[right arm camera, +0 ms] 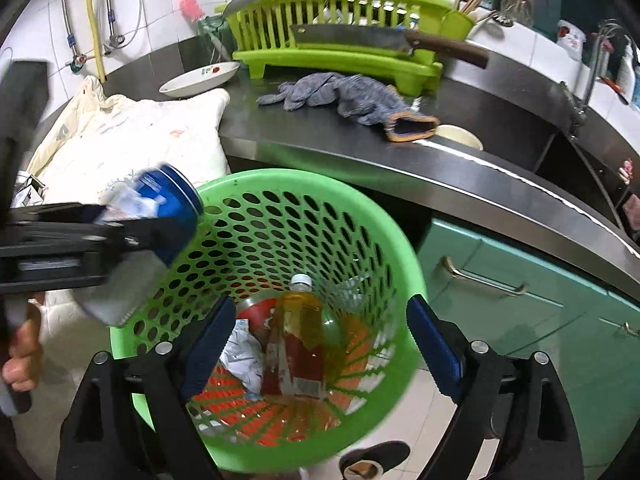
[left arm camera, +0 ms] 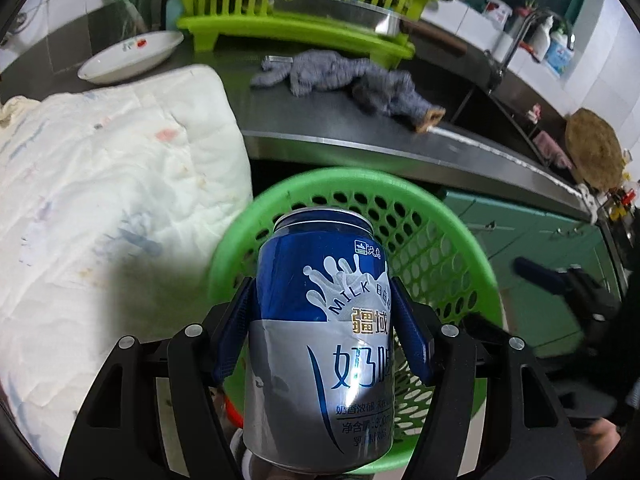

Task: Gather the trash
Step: 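Carry the milk can and brown bottle over the green basket and release both, then move both open tools back over the trash on the cloth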

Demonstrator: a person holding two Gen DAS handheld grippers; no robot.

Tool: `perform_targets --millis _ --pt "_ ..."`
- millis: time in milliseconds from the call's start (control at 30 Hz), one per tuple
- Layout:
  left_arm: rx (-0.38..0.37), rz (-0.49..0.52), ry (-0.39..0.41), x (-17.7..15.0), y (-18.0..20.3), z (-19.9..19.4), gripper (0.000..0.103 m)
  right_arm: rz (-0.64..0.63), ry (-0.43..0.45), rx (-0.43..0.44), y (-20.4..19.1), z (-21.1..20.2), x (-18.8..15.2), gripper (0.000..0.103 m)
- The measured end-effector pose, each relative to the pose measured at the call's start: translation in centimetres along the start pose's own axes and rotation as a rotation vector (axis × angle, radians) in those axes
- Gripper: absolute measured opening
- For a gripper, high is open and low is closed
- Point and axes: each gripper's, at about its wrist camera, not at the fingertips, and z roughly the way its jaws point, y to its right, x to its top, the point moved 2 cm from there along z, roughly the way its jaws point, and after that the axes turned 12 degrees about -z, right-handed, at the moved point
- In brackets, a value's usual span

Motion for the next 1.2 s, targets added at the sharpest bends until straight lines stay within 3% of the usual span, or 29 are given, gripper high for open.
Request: perform_targets --millis 300,533,733,900,1200 --pt "0.004 -0.022 -0.044 -0.9 -0.3 2.0 0.069 0.064 0.046 -0.042 1.7 -3.0 -2.1 0.089" --pt "0.010 0.026 0.010 -1.5 0.3 -1.1 0.071 0.083 0.086 -0.038 0.7 -4.8 -2.2 0.089" --pt "0.028 0.033 0.078 -2.1 -1.1 -6.4 0.077 -0.015 0.111 -0.006 -3.1 -6.3 -1.2 0.091" --pt "0.043 0.013 0.118 -3.0 -3.5 -10.6 0.077 -0.052 0.111 0.109 -6.7 -6.9 -0.4 0.091" --pt "0.119 -0.077 0.177 -4.7 -10.7 -17.3 0.077 -0.244 0.115 0.235 -15.8 -6.8 2.2 0.091"
